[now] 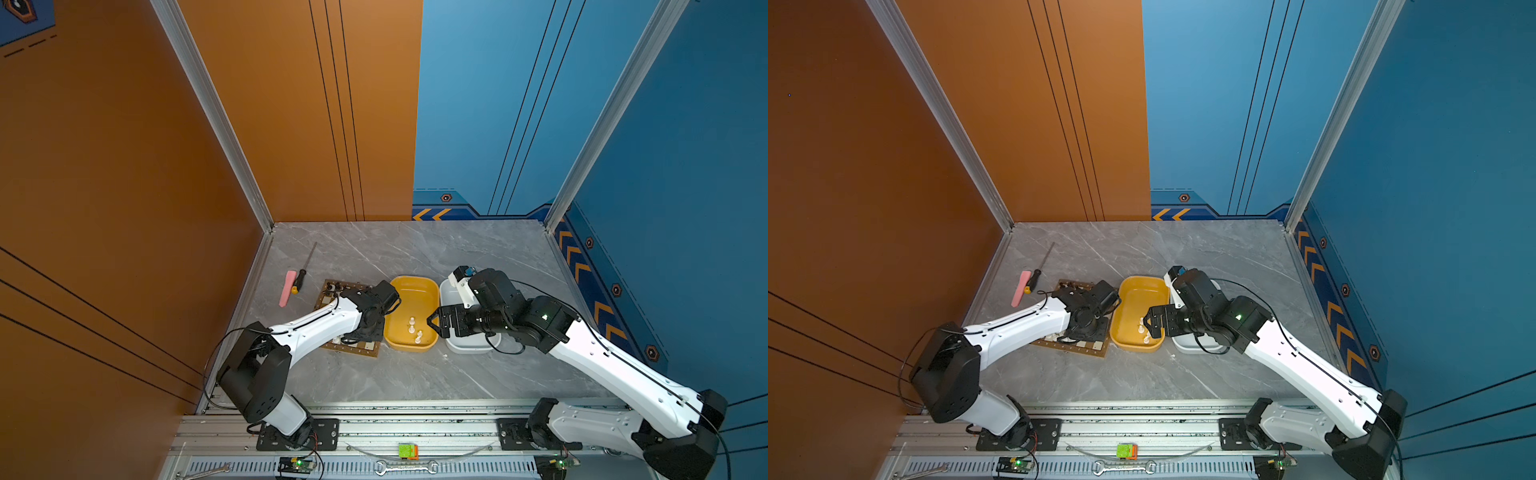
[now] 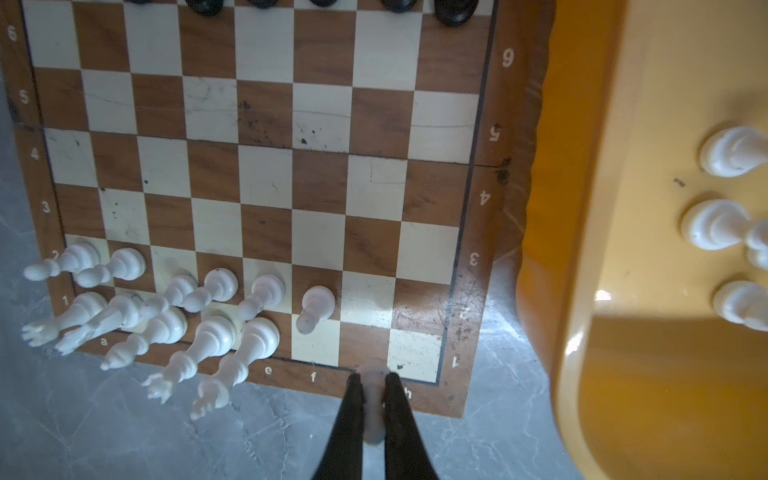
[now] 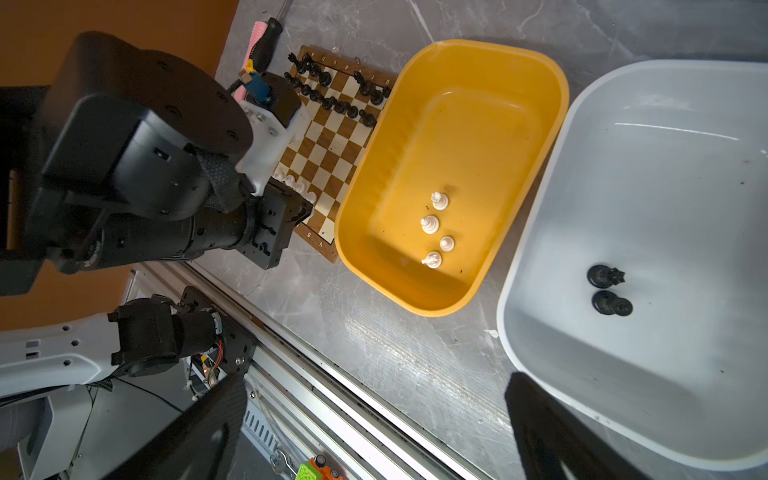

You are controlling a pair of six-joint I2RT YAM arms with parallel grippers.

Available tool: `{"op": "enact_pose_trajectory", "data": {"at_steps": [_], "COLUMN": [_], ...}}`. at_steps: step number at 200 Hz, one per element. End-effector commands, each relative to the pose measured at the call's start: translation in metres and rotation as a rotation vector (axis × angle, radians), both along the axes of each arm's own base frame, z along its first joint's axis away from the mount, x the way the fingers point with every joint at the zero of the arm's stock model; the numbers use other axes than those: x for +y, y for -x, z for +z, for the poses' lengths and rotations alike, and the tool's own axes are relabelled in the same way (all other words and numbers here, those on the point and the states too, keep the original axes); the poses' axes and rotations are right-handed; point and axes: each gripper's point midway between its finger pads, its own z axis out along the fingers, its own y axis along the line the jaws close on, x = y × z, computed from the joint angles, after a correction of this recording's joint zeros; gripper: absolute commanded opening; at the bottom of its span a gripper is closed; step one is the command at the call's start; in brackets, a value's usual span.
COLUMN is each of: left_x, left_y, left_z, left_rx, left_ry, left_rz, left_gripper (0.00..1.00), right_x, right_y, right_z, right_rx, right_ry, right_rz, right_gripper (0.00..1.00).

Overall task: Set up the chess pieces on the board
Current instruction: 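Lower the pawn onto the second rank beside the other pawns and release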

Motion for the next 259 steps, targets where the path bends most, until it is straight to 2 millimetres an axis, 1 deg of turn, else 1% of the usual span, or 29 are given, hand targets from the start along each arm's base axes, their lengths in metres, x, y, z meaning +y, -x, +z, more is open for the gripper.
{"op": "enact_pose_trajectory", "data": {"at_steps": [1, 56, 79, 114, 174, 187, 202, 214, 234, 259], "left_x": [0.005, 0.016, 0.016, 0.011, 0.008, 0.008, 0.007, 0.005, 0.001, -0.002], "left_y": [0.000, -0.003, -0.005, -0.008, -0.010, -0.009, -0.009, -0.010, -0.013, -0.016], "left_z": [-0.017, -0.035, -0.036, -0.035, -0.038, -0.039, -0.038, -0.036, -0.031, -0.026], "left_rx": [0.010, 0.032, 0.034, 0.027, 0.036, 0.041, 0.039, 0.037, 0.023, 0.020], "left_ry": [-0.012, -0.018, -0.012, 0.008, 0.008, 0.011, 0.015, 0.023, 0.036, 0.035], "left_rz": [0.020, 0.034, 0.034, 0.032, 0.026, 0.026, 0.027, 0.024, 0.019, 0.010], "left_gripper": [0.07, 0.08, 0.07, 0.08, 0.08, 0.12, 0.21, 0.27, 0.31, 0.33], "right_x": [-0.007, -0.012, -0.013, -0.012, -0.011, -0.011, -0.011, -0.011, -0.011, -0.012], "right_y": [0.001, 0.008, 0.009, 0.008, 0.005, 0.005, 0.004, 0.004, 0.003, 0.001], "right_z": [0.011, 0.012, 0.012, 0.011, 0.014, 0.013, 0.013, 0.014, 0.014, 0.015], "right_rx": [-0.034, -0.035, -0.033, -0.034, -0.044, -0.045, -0.048, -0.050, -0.054, -0.058], "right_ry": [0.004, 0.015, 0.017, 0.023, 0.032, 0.034, 0.036, 0.036, 0.038, 0.038], "right_rz": [-0.024, -0.037, -0.041, -0.041, -0.034, -0.034, -0.036, -0.036, -0.035, -0.036], "right_gripper": [1.00, 1.00, 1.00, 1.00, 1.00, 1.00, 1.00, 1.00, 1.00, 1.00]}}
